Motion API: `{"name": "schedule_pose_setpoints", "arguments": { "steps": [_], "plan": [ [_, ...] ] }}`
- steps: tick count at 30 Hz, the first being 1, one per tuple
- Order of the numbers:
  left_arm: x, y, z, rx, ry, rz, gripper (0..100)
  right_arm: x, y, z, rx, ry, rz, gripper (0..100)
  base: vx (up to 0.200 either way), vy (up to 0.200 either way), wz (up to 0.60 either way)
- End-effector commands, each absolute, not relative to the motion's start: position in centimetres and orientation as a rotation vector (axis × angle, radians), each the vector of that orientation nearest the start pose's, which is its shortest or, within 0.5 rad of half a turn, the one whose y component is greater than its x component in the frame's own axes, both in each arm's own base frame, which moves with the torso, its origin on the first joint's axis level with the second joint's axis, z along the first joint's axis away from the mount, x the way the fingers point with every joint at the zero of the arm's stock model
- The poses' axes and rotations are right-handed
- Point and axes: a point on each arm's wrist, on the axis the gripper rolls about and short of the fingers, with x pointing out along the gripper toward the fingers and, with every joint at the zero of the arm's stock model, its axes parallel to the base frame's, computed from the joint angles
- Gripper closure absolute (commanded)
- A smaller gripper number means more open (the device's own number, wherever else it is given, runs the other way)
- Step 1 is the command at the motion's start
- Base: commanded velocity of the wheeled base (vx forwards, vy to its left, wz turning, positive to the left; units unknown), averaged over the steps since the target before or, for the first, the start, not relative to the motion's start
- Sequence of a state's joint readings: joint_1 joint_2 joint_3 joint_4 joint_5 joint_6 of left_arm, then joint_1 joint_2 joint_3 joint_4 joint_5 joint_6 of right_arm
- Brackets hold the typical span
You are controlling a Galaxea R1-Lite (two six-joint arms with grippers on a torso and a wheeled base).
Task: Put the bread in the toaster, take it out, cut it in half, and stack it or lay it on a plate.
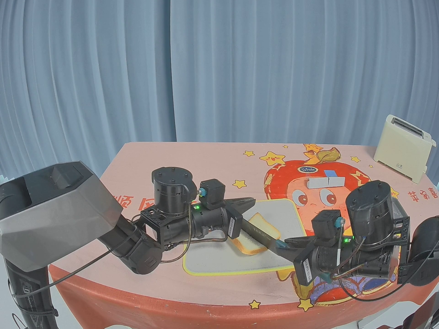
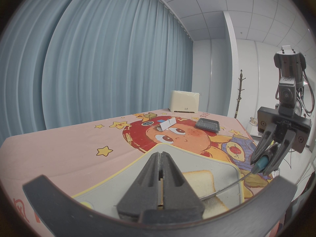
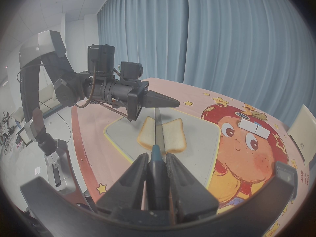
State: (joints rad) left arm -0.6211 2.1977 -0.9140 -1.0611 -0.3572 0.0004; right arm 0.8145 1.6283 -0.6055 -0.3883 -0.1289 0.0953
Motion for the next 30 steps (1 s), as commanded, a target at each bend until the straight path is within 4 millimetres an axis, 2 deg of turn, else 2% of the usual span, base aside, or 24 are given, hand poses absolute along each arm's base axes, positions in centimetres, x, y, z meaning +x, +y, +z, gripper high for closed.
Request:
{"name": "schedule_pose_setpoints", "arguments": {
  "steps": [1, 3, 8, 15, 20, 24, 30],
  "plan": [
    [31.9, -23.9, 7.1, 0.033, 0.238, -0.976, 100, 17.6, 18.2, 12.5, -0.214, 0.621, 0.629, 100, 0.0, 0.0, 0.0],
    [31.9, -24.0, 7.7, 0.03, 0.22, -0.979, 100, 17.3, 17.8, 11.9, -0.226, 0.644, 0.622, 100, 0.0, 0.0, 0.0],
    [32.2, -24.3, 8.4, 0.025, 0.197, -0.982, 100, 17.3, 17.7, 11.8, -0.225, 0.648, 0.621, 100, 0.0, 0.0, 0.0],
    [32.1, -23.9, 7.1, 0.033, 0.235, -0.974, 100, 17.8, 18.3, 13.1, -0.197, 0.597, 0.626, 100, 0.0, 0.0, 0.0],
    [32.2, -23.8, 6.8, 0.034, 0.245, -0.971, 100, 17.9, 18.0, 12.7, -0.203, 0.614, 0.617, 100, 0.0, 0.0, 0.0],
    [32.2, -24.0, 7.4, 0.031, 0.222, -0.975, 100, 17.6, 17.7, 11.9, -0.219, 0.643, 0.613, 100, 0.0, 0.0, 0.0],
    [32.1, -24.2, 8.8, 0.025, 0.187, -0.982, 100, 17.6, 17.7, 11.9, -0.218, 0.642, 0.613, 100, 0.0, 0.0, 0.0]
  ]
}}
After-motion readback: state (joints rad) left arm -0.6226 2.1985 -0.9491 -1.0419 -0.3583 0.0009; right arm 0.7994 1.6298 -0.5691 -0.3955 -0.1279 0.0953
